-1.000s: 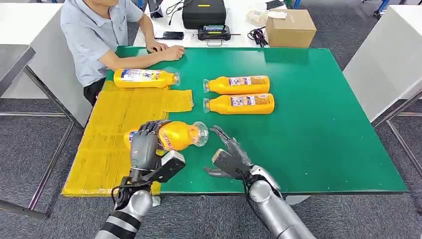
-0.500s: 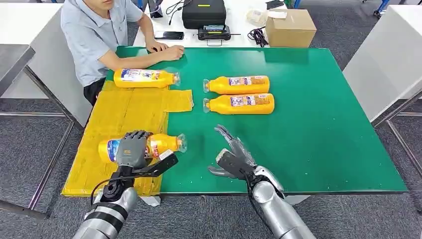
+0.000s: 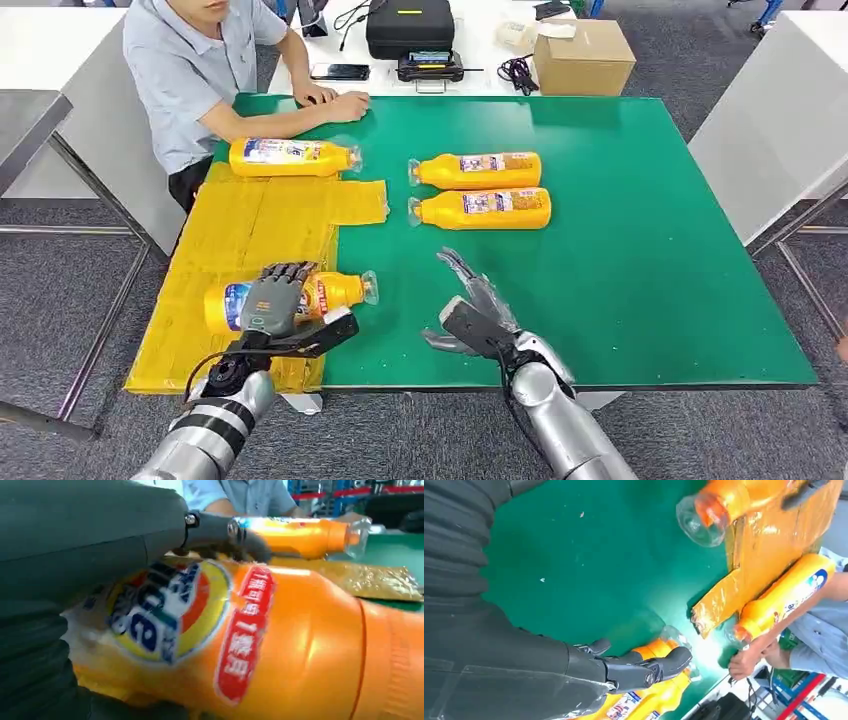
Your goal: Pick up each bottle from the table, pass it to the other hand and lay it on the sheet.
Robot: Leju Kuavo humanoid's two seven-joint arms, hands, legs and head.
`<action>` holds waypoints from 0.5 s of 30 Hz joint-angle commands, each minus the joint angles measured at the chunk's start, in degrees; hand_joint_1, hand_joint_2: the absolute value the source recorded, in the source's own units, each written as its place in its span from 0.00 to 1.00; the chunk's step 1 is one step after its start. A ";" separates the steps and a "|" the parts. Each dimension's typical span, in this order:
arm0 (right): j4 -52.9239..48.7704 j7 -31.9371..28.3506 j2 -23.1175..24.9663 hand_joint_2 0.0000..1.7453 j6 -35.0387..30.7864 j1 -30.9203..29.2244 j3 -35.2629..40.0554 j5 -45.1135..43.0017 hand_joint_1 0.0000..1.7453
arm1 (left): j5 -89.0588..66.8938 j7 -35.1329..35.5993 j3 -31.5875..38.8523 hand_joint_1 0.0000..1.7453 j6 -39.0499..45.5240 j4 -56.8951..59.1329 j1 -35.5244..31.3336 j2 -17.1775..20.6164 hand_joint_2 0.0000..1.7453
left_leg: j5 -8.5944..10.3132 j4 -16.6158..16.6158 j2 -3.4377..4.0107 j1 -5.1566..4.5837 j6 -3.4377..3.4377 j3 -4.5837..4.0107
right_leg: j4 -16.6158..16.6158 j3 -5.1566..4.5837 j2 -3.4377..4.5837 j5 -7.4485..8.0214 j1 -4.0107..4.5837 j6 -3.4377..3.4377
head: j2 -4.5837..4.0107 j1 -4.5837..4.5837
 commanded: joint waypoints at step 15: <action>0.32 0.14 -1.32 1.00 0.65 -0.49 -2.20 1.26 0.00 | 0.82 -0.67 -2.47 0.00 -4.16 7.00 -1.90 0.40 1.00 | -0.05 -0.05 0.10 0.04 -0.10 0.54 | -0.06 0.53 0.06 -0.02 0.05 -0.13 | 0.00 0.00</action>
